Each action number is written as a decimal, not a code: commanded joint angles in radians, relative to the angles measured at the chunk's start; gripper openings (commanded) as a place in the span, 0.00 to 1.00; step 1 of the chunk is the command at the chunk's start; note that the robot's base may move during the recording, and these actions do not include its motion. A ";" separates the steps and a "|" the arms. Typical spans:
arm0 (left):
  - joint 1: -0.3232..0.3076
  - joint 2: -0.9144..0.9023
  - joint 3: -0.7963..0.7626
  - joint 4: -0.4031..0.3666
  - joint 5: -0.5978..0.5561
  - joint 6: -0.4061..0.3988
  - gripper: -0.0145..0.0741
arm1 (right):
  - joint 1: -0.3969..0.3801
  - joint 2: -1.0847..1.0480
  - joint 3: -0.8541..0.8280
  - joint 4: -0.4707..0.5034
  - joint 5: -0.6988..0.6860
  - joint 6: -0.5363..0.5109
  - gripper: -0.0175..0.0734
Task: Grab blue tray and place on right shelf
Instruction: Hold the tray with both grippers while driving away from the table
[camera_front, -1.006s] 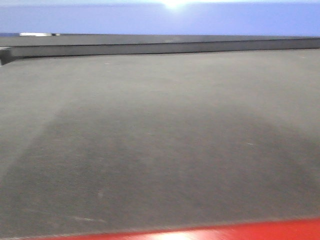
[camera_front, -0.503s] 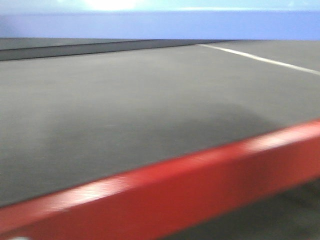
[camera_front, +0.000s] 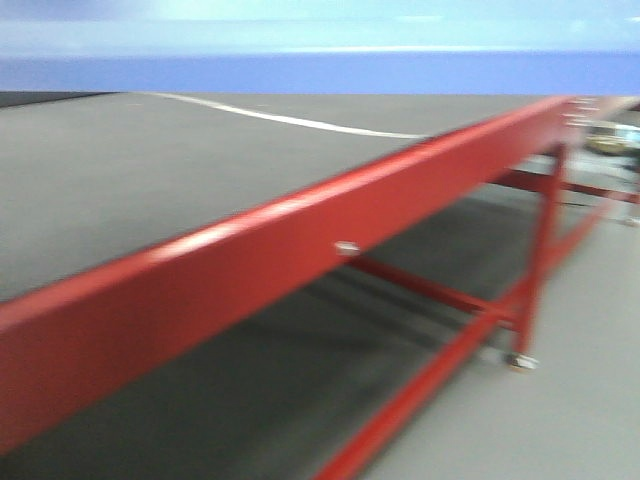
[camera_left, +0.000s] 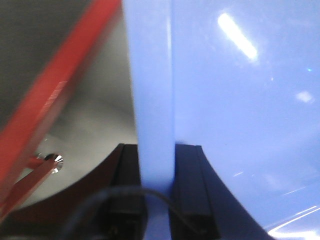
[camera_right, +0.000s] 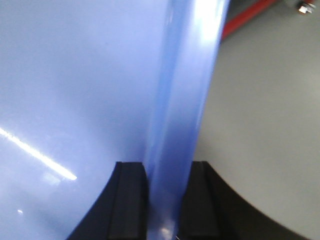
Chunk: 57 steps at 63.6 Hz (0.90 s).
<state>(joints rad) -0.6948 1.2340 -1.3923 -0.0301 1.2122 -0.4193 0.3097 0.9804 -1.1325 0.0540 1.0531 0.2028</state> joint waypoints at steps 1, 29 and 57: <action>-0.005 -0.025 -0.028 0.030 0.093 0.035 0.11 | -0.008 -0.013 -0.038 -0.054 -0.057 -0.021 0.26; -0.005 -0.025 -0.028 0.030 0.093 0.035 0.11 | -0.008 -0.013 -0.038 -0.054 -0.057 -0.021 0.26; -0.005 -0.025 -0.028 0.030 0.093 0.035 0.11 | -0.008 -0.013 -0.038 -0.054 -0.057 -0.021 0.26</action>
<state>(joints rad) -0.6948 1.2340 -1.3923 -0.0318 1.2160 -0.4175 0.3077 0.9804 -1.1325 0.0519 1.0543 0.2028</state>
